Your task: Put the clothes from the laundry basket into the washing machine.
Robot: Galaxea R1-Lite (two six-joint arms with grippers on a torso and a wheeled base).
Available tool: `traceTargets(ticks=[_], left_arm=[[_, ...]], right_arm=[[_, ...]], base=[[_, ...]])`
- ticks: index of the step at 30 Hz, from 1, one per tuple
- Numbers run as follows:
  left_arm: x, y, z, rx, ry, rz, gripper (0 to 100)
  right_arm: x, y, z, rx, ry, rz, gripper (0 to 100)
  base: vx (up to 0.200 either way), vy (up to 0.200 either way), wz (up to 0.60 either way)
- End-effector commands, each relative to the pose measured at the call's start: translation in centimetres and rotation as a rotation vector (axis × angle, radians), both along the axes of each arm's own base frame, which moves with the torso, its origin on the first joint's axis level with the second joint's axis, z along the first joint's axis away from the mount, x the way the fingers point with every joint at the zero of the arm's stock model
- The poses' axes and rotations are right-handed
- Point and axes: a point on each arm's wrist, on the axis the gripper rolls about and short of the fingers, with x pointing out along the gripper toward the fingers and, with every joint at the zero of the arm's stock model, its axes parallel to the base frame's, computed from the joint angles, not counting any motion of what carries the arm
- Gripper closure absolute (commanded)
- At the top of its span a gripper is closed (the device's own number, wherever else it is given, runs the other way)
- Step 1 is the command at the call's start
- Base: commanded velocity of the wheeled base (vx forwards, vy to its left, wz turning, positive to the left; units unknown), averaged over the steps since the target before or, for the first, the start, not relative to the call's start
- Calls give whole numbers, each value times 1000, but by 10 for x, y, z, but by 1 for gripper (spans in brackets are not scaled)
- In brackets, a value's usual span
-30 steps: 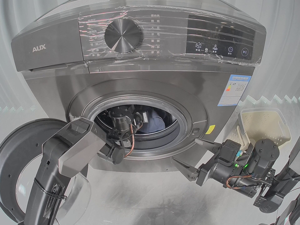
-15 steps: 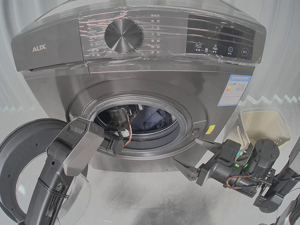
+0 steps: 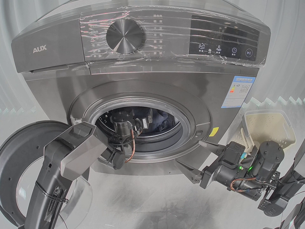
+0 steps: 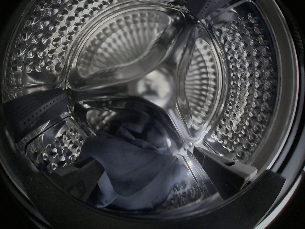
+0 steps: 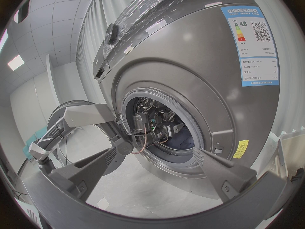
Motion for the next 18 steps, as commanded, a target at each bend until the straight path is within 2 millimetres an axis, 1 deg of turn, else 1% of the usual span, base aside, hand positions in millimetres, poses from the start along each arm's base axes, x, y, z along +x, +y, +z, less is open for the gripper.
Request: traceTargets(ticks=[1, 2, 4, 7, 8, 9, 10, 13, 14, 16, 18], left_arm=[[-40, -7, 30, 14, 27, -54, 0], [-41, -7, 30, 14, 27, -55, 0], [-58, -10, 37, 23, 43, -80, 0], [-73, -14, 39, 33, 57, -103, 0], [-86, -17, 35, 47, 80, -129, 0], [-88, -18, 36, 48, 81, -132, 0], [-99, -20, 34, 56, 92, -153, 0], [-118, -26, 26, 71, 111, -191, 0], [-118, -26, 26, 71, 111, -191, 0], [-134, -26, 18, 93, 128, -214, 0], [-148, -25, 17, 105, 144, -236, 0]], right_arm=[[0, 0, 1, 2, -2, 0, 0], [0, 0, 1, 2, -2, 0, 0], [1, -1, 1, 2, -2, -5, 0], [1, -2, 0, 1, -1, -6, 0], [1, -2, 0, 1, -1, -6, 0], [1, -2, 0, 1, -1, -6, 0], [1, -2, 0, 1, -1, -6, 0], [1, -2, 0, 1, -1, -6, 0], [1, -2, 0, 1, -1, -6, 0], [1, -2, 0, 0, 0, -8, 0], [0, -3, 0, -1, 1, -8, 0]], base=[[0, 0, 0], [0, 0, 0], [0, 0, 0], [0, 0, 0], [0, 0, 0], [0, 0, 0], [0, 0, 0], [0, 0, 0], [0, 0, 0], [0, 0, 0], [0, 0, 0]])
